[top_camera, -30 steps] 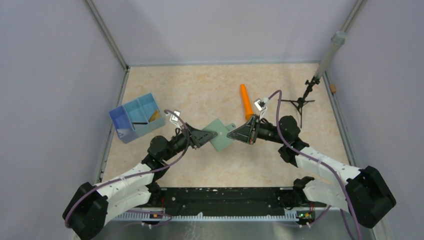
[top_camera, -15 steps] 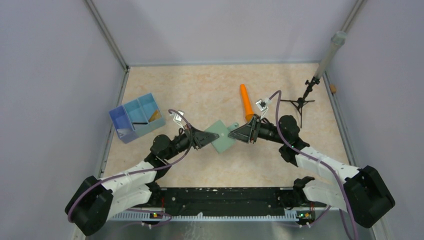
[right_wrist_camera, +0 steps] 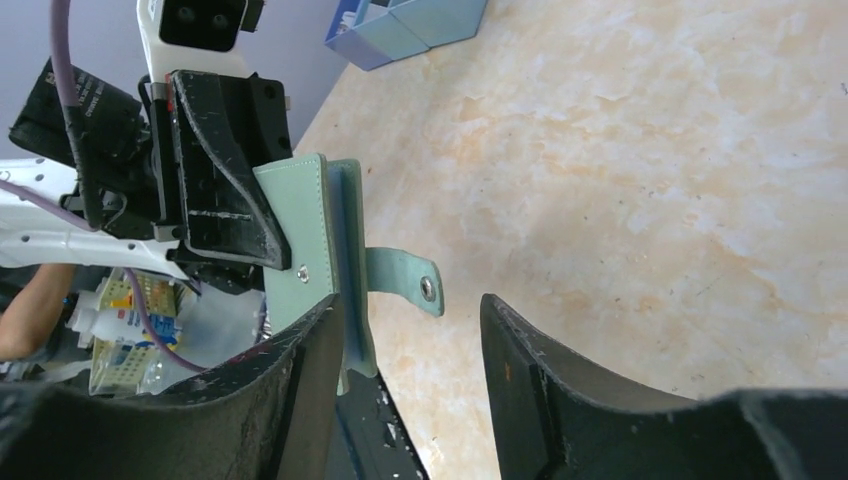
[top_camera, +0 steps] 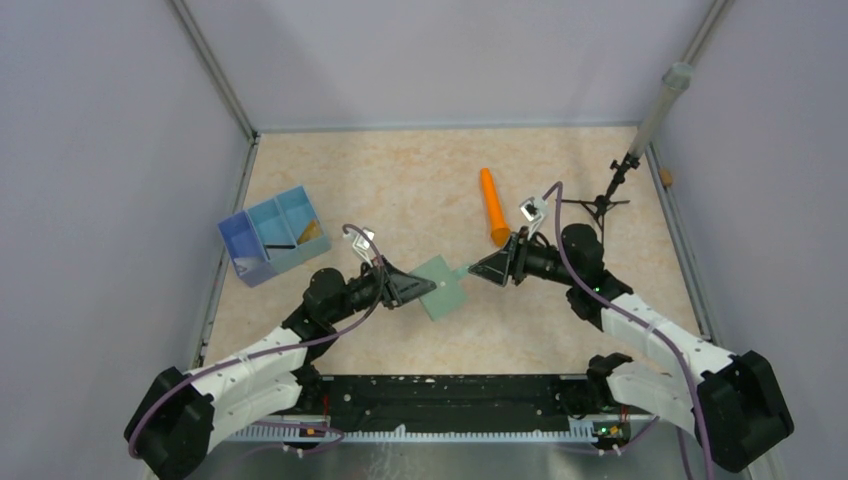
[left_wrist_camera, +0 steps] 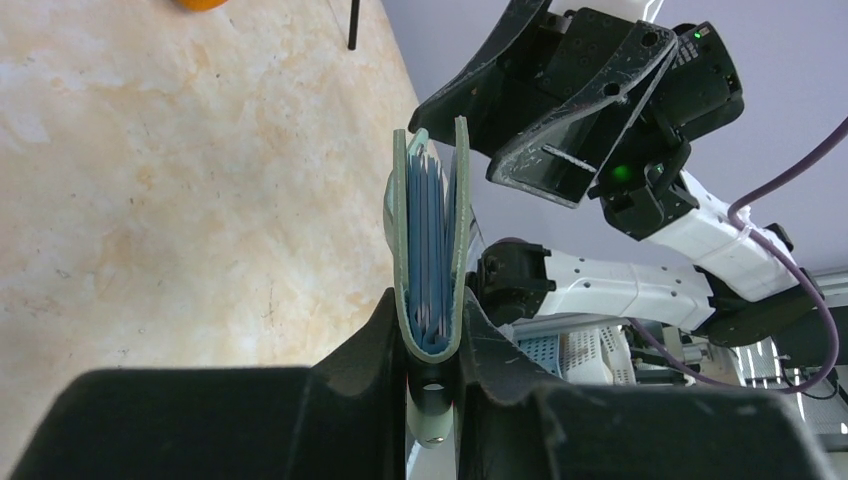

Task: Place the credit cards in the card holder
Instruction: Close the card holder at the center of the board.

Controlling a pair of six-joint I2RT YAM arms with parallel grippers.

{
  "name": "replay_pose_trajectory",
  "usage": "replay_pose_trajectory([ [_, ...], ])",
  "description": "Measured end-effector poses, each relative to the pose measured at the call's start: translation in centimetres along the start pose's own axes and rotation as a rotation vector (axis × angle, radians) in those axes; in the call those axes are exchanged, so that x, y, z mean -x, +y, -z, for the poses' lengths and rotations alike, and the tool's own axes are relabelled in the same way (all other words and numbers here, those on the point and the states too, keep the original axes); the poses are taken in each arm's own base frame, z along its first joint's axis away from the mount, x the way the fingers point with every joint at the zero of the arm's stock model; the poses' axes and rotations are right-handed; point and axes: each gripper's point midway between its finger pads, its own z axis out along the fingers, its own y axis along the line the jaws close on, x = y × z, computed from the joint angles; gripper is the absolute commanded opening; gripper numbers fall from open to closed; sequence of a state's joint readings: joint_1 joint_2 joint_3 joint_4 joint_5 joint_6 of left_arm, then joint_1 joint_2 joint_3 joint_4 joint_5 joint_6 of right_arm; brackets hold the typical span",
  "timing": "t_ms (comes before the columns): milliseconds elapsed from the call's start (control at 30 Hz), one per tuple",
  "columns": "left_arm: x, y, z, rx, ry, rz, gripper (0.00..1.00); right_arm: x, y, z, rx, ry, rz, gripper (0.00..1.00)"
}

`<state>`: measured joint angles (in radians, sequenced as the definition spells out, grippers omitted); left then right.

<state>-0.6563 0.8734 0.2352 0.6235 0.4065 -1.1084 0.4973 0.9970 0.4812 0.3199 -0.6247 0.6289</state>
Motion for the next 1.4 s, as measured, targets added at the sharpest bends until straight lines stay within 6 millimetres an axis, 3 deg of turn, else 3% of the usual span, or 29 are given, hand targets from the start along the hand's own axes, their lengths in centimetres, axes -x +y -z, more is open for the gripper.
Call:
replay_pose_trajectory([
  [467,-0.6,0.1,-0.1,0.002,0.041,0.002,0.0,-1.2,-0.6,-0.4,0.013,0.074,-0.008,0.28],
  [867,-0.7,0.0,0.0,-0.001,0.047,0.002,0.0,-1.4,-0.5,-0.5,0.029,0.083,-0.009,0.0],
  [1400,0.4,2.6,-0.9,0.212,0.04,0.025,0.0,-1.7,-0.3,-0.8,0.032,0.089,0.01,0.0],
])
